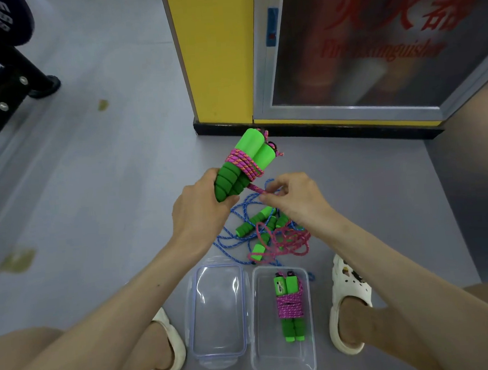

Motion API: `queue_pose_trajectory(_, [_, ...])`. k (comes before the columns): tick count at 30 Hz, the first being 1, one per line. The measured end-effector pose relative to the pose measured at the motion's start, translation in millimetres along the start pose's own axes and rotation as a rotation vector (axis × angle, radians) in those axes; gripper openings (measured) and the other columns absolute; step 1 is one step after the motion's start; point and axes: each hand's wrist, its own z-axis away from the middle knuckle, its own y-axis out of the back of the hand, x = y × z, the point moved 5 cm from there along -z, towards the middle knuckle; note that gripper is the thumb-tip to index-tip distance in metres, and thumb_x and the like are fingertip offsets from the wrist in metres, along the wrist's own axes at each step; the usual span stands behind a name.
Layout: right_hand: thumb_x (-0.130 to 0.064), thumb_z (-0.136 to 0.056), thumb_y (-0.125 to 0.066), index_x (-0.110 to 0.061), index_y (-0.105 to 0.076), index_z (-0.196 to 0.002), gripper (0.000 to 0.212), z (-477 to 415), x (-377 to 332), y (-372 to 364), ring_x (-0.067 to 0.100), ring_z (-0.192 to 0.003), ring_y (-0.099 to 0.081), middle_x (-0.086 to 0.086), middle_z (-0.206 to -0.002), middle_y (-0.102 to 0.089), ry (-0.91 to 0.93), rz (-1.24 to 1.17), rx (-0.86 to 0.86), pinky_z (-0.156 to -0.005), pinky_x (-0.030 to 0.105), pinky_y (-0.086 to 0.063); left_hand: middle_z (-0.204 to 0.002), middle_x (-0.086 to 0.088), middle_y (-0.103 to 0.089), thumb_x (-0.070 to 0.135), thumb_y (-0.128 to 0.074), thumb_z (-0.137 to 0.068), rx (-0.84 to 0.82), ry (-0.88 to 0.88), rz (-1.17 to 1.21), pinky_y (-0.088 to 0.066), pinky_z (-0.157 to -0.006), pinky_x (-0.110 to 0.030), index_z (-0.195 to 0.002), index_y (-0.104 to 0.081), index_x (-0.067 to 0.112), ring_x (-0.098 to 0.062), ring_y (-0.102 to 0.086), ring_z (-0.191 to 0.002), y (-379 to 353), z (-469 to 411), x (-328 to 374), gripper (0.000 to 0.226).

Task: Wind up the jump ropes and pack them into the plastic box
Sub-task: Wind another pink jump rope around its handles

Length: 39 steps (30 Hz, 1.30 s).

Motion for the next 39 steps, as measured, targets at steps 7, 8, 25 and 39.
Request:
queue_pose_trajectory(7, [-0.015,-0.094,-0.056,-0.004,-0.066,-0.079,0.021,1.0,5.4,-9.6,0.009,-0.051,-0.049,0.006,-0.065,-0.058,-0.344,-0.594,-0.142,-0.051,0.018,-0.045,-0.085,-0.007,-0.063,0.028,-0.063,-0.089,0.139,-0.203,-0.25,-0.033,-0.056,-0.031,-0.12,-0.051,0.017,-0.03,-0.056,-0.072,2.0,8.4,15.0,0.035])
queue_pose_trajectory(8, [-0.014,-0.095,-0.055,-0.002,-0.066,-0.081,0.022,2.1,4.4,-10.8,0.008,-0.045,-0.046,0.005,-0.058,-0.055,-0.353,-0.634,-0.17,-0.044,0.015,-0.042,-0.082,-0.007,-0.063,0.027,-0.064,-0.088,0.14,-0.206,-0.273,-0.031,-0.055,-0.03,-0.118,-0.051,0.016,-0.028,-0.053,-0.068,1.2,8.3,15.5,0.035])
queue_pose_trajectory(25, [-0.013,-0.097,-0.049,-0.003,-0.06,-0.087,0.018,7.3,-4.9,-20.3,0.005,-0.041,-0.043,0.006,-0.062,-0.067,-0.303,-0.819,-0.335,-0.038,0.014,-0.031,-0.074,-0.008,-0.064,-0.001,-0.059,-0.055,0.372,-0.478,-0.743,-0.037,-0.043,-0.026,-0.12,-0.063,0.009,-0.026,-0.056,-0.057,-11.9,18.3,31.4,0.066])
queue_pose_trajectory(39, [-0.04,-0.096,-0.048,-0.009,-0.056,-0.08,0.035,0.8,16.7,-4.6,0.006,-0.038,-0.03,0.001,-0.051,-0.053,-0.302,-0.719,-0.209,-0.04,0.018,-0.027,-0.103,0.004,-0.059,0.052,-0.059,-0.085,-0.313,-0.004,0.313,-0.049,-0.079,-0.025,-0.125,-0.057,0.025,-0.007,-0.057,-0.086,-14.1,-1.5,15.8,0.049])
